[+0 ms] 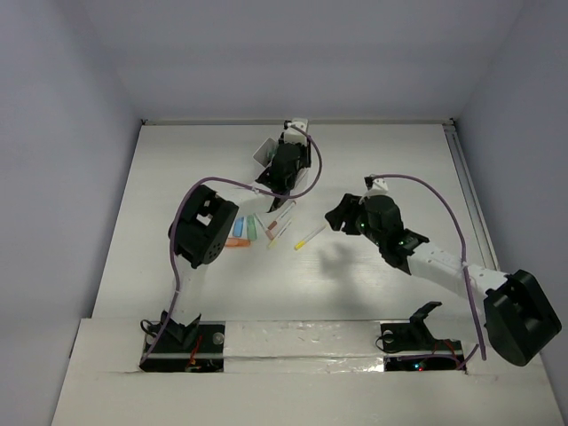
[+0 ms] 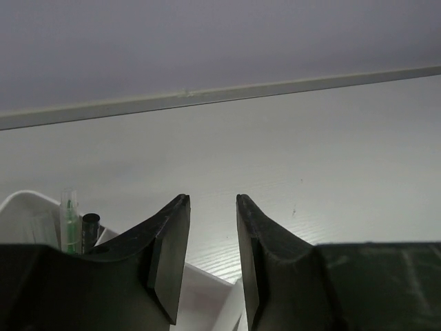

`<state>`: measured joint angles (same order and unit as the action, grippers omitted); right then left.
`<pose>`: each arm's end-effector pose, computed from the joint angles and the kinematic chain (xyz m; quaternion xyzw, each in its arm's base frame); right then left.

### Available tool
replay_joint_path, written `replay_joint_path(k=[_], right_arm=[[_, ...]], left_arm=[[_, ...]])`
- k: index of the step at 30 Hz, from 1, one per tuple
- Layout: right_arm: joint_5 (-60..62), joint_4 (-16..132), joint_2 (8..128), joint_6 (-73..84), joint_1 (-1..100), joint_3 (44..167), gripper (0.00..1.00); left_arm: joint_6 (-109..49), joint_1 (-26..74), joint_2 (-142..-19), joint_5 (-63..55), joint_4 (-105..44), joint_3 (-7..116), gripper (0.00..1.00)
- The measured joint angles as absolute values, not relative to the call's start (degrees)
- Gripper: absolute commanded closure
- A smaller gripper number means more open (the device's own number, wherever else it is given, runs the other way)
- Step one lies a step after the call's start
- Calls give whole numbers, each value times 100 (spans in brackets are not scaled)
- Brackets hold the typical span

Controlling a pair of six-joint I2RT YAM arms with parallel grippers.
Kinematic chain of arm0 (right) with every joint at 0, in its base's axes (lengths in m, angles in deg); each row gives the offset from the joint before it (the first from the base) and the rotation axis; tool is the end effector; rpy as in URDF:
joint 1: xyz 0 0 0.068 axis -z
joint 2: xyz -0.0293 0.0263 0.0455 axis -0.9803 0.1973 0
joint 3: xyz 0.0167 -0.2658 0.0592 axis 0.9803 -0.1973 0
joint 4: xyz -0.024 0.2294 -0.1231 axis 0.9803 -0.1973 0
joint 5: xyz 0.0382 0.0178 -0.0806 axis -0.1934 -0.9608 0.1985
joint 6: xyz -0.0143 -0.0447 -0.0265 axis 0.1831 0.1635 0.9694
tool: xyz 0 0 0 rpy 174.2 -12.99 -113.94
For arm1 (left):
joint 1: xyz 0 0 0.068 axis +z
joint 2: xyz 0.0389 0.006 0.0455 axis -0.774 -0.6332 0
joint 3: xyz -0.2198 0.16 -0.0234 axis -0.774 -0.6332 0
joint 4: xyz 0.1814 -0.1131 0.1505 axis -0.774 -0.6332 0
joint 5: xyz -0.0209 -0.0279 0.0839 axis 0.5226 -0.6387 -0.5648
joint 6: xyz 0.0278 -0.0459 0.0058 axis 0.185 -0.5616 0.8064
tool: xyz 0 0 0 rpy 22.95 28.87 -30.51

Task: Sort the stationery into containers
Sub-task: Place the pen in the storage box, then pick up the pen from the center of the board.

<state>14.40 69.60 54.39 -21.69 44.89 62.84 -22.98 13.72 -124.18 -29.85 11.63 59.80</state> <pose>0.2139 0.1383 0.2243 0.0308 0.8346 0.2699 0.4792 0.3894 -0.2798 0.2321 0.0815 0.6852 -0.1579 0.7063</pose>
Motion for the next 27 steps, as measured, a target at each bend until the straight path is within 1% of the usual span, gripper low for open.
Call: replay_joint_path(k=[3,4,5,6,7,8,11,12,15,16,19,20,21,23,27], right_arm=[[1403,6949,5561,-2169,4489,6284,41],[1401,6951,5579,-2169,4489,6284,47],[1399,6951,5592,-2165,4489,6284,66],[1394,6951,5603,-2162,4489,6284,66],[1394,6956,5618,-2158,4489,6284,91],[1381,6960,5640,-2119,4489,6284,100],[1377,6945,5830,-2145,4489,6337,100],[1364,6934,5953,-2145,4489,6380,100],[1289,6875,6368,-2154,4489,6542,71],[1241,6831,6501,-2160,4484,6599,53],[1095,6766,6814,-2182,4471,6726,37],[1069,6742,6917,-2206,4454,6767,37],[1042,6731,7002,-2204,4443,6807,36],[946,6718,7179,-2243,4423,6892,35],[848,6674,7616,-2326,4357,7084,35]], left_arm=[[-2298,1372,-12411,-2985,1170,5943,69],[-2298,1372,-12407,-2985,1181,5908,69],[-2298,1372,-12376,-2985,1181,5858,69],[-2303,1372,-12343,-2987,1177,5786,69],[-2311,1372,-12291,-2983,1172,5711,69],[-2324,1372,-12212,-2980,1157,5615,70],[-2368,1368,-11832,-2956,1058,5340,73],[-2394,1359,-11635,-2935,1024,5237,75],[-2543,1328,-10898,-2838,958,4861,83],[-2622,1302,-10573,-2797,978,4673,85],[-2928,1162,-9650,-2698,1069,4026,92],[-3035,1094,-9355,-2677,1104,3757,96],[-3144,1044,-9126,-2668,1107,3530,97],[-3367,926,-8750,-2650,1058,3084,99],[-3745,828,-8385,-2591,641,2400,99]])
